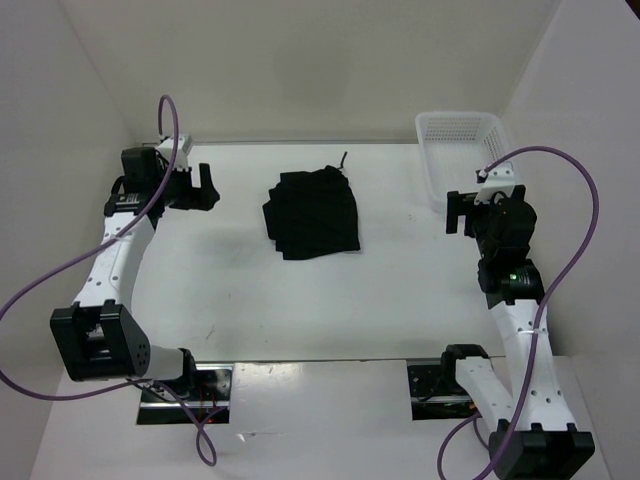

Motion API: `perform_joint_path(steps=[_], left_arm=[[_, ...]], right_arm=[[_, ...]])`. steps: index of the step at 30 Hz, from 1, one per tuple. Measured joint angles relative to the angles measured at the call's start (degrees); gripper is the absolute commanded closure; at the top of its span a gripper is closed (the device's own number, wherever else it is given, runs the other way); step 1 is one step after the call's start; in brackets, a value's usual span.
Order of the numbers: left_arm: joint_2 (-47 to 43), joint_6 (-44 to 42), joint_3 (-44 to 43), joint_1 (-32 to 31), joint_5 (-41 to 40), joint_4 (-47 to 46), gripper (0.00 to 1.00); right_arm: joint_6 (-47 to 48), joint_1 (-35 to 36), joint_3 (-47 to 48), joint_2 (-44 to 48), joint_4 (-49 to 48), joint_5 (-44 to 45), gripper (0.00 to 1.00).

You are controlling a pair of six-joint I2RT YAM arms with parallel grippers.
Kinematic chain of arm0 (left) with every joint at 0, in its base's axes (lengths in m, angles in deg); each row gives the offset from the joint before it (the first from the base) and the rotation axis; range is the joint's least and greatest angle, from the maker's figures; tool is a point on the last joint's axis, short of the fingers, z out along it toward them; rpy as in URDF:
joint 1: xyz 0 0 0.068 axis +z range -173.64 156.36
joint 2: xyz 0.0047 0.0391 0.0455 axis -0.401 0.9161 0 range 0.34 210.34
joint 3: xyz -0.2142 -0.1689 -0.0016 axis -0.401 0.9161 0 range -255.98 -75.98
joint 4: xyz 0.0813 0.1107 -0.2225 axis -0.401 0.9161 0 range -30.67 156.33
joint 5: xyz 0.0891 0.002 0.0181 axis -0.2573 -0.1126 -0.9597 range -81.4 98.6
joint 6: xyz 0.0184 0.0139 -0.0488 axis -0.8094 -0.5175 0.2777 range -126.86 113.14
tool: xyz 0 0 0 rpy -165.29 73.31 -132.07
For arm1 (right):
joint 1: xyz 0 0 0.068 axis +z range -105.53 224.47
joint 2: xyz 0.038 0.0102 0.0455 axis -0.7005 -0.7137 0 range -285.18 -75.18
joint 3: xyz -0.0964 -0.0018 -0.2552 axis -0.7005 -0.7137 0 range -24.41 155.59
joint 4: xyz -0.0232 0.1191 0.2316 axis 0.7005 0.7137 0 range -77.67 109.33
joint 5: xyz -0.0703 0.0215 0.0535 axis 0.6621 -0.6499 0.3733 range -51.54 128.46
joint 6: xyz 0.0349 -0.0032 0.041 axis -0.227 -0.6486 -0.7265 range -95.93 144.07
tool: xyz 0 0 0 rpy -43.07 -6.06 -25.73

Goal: Fold and stack the shorts
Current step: Fold the shorts

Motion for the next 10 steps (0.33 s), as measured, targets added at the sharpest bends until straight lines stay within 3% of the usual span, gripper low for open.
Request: perform_joint_path(steps=[10], left_arm=[[-2.01,-0.02,3.06,0.00,-6.14,-3.91,0.00]], right_arm=[[0.02,-0.13,-0.96,0.22,0.11,-0.79,0.00]])
